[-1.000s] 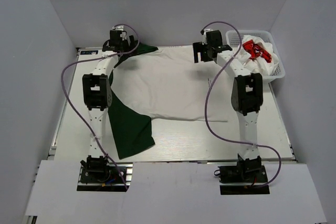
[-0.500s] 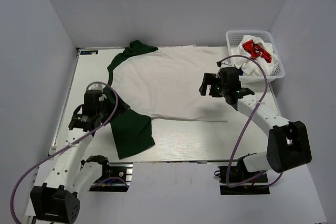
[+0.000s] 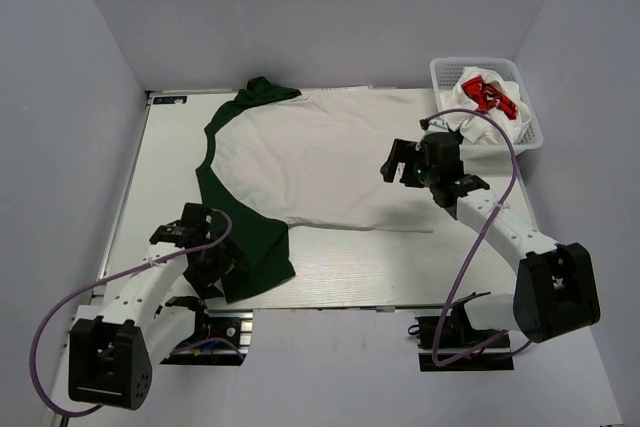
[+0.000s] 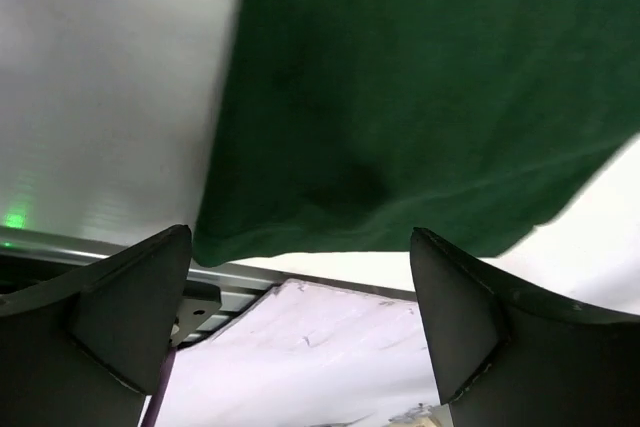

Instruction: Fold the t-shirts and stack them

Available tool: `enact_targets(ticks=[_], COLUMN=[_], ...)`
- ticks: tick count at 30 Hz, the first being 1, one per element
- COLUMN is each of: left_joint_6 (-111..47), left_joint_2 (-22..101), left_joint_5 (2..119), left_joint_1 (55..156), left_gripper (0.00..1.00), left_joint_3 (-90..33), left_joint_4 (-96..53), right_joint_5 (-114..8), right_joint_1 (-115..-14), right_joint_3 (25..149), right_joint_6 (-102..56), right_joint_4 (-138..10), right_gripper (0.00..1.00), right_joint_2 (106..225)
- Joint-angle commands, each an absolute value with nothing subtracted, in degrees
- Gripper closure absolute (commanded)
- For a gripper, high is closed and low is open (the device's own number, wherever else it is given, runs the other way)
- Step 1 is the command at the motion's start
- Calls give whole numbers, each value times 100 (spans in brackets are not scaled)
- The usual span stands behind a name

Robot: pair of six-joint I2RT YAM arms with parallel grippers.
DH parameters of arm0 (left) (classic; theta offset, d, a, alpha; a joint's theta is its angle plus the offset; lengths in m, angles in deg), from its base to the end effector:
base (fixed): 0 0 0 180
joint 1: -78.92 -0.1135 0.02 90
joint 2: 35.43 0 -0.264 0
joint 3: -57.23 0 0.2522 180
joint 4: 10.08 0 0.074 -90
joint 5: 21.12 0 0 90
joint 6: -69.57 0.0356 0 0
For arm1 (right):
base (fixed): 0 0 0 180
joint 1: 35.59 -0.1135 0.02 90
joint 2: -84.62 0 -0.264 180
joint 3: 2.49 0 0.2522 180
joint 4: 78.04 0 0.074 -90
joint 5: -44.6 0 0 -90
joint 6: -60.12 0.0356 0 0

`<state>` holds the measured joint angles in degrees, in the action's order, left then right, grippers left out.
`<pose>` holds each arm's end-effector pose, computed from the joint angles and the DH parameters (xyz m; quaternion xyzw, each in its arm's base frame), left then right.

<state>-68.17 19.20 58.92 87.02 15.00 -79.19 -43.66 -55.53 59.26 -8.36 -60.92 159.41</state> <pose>0.1274 -0.0244 0.1667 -0.3308 0.9368 -0.1110 0.0246 0.2741 0.0983 0.2563 0.0195 0.8664 0.1642 0.4711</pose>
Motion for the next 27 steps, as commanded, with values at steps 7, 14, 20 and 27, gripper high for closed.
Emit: enact_targets(ticks=[7,14,20,27], left_joint_6=[-7650,-7799,-7799,-7361], left_joint_2=[2063,2652,2346,1713], left_joint_5=[6079,6387,6492,6185], left_joint_1=[8946,9061,9061,9061], left_gripper=[13,63,100,100], left_joint_3=[1965,1956,1579,1403], left_joint_4=[-7640,-7235,-7375,-7429], right_joint_5=[-4100,-4074,-3864,-2766], right_joint_1=[-5519,-5528,-5519,-5475], right_joint_3=[5944,5917,5715,5374], right_joint_6=[-791,-764,-362,290], right_joint_4=[-6296,-6278,-5876,-4559], right_gripper=[10,10,10,10], right_joint_2=[16153,16065,15925,15416])
